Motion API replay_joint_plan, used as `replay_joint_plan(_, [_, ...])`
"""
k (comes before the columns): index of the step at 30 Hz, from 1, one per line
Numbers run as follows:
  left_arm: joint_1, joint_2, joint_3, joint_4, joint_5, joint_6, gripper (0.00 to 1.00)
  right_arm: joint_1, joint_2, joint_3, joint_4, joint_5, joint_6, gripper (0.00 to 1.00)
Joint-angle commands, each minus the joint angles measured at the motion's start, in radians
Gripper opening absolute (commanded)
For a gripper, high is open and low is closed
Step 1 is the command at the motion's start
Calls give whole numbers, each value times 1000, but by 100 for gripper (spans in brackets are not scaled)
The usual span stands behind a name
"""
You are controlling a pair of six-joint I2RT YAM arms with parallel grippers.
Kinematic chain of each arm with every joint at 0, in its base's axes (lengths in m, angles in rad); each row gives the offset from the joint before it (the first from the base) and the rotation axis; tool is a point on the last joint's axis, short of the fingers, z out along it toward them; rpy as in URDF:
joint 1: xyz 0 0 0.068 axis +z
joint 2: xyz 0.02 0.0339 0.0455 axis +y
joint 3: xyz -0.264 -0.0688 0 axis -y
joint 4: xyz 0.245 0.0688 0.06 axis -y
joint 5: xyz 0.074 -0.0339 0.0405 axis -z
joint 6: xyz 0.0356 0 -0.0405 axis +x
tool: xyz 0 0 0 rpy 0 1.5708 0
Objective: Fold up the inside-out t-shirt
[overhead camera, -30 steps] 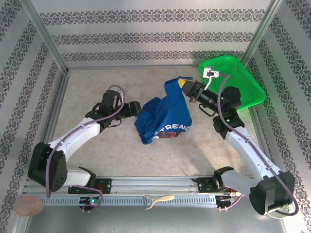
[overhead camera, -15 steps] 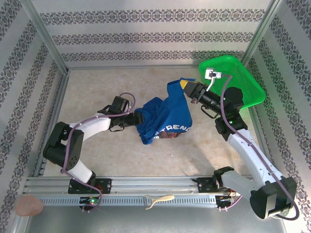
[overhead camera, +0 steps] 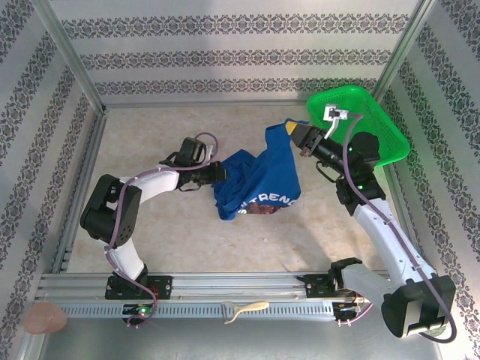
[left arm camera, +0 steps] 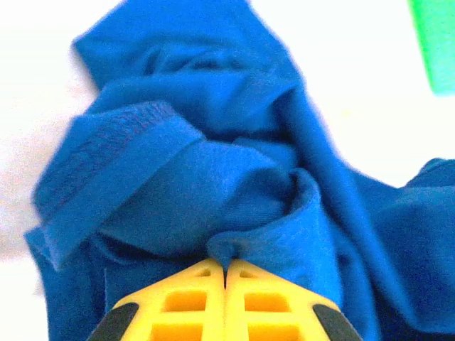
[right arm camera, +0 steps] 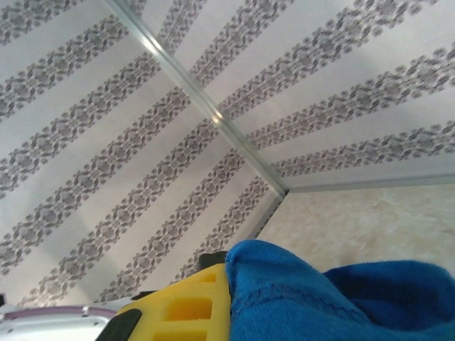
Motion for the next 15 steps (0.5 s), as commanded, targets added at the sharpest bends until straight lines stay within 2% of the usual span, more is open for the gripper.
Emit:
replay_joint_plan(1, [78,-111,143,-44,27,13,0,-80,11,109,-9,23,6,0])
replay_joint_plan(5, [239,-233,334,-95,26,-68,0,-216,55,260,-35,62,96,0])
replay_joint_plan(9, [367,-296,486,-97,70,-156,0,-246,84,402,-83,88,120,0])
replay_joint_plan(12, [404,-333,532,-92,94,-195,0,-245,79,434,-93,90,132,0])
replay_joint_plan(15, [413,-401,509,-46,93,-236,0,-245,38,417,-117,122,124,0])
